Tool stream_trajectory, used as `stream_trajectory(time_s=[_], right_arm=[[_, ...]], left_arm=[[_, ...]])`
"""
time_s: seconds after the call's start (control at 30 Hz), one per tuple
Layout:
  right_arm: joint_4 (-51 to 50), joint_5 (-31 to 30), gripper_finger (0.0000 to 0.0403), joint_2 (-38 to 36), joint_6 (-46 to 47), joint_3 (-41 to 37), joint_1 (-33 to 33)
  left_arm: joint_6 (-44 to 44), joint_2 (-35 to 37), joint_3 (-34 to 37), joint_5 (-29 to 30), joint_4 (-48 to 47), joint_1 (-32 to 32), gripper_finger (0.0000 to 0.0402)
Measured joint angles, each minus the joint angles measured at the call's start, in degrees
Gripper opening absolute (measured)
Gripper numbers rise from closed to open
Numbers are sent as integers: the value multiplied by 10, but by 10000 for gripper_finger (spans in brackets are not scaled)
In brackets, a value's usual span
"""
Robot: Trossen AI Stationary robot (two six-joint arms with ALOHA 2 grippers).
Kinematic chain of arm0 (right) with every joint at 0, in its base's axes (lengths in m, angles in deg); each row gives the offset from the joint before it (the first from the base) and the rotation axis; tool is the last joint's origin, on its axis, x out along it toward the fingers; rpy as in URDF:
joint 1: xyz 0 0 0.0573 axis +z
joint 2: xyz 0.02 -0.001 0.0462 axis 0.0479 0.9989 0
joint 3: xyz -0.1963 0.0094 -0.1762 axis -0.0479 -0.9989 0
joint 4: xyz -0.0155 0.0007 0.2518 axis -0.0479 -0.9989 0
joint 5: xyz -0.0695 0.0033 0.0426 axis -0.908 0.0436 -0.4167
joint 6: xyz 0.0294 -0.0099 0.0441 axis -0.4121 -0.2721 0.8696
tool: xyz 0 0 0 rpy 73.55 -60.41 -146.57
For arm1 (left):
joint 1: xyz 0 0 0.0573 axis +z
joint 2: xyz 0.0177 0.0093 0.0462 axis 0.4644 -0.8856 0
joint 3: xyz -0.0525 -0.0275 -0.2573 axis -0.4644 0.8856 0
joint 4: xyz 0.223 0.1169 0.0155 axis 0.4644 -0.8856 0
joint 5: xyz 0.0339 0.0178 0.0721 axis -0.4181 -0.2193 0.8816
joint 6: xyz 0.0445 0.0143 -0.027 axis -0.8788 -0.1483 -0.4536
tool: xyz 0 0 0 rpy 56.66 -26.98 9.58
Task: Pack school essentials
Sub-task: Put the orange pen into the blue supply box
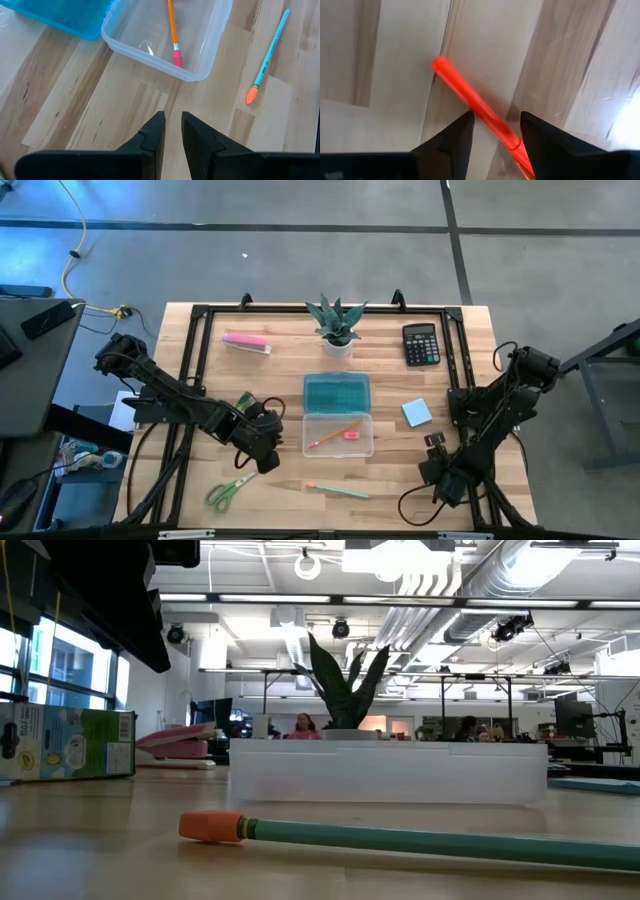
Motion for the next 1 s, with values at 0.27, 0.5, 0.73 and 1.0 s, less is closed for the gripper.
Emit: stream_trajectory(time_s=[0.27, 0.5, 0.73, 1.0], right_arm=[[8, 29, 102, 2, 15, -1, -18], [14, 36, 21, 2, 30, -1, -24], [15, 36, 14, 3, 82, 0, -24], [24, 2, 15, 9, 122, 56, -26]], left_arm=[[0, 0, 0, 0, 0, 0, 53], [2, 0, 0, -20, -1, 0, 53], [1, 0, 0, -58, -2, 0, 53], [0, 0, 0, -66, -4, 0, 53]])
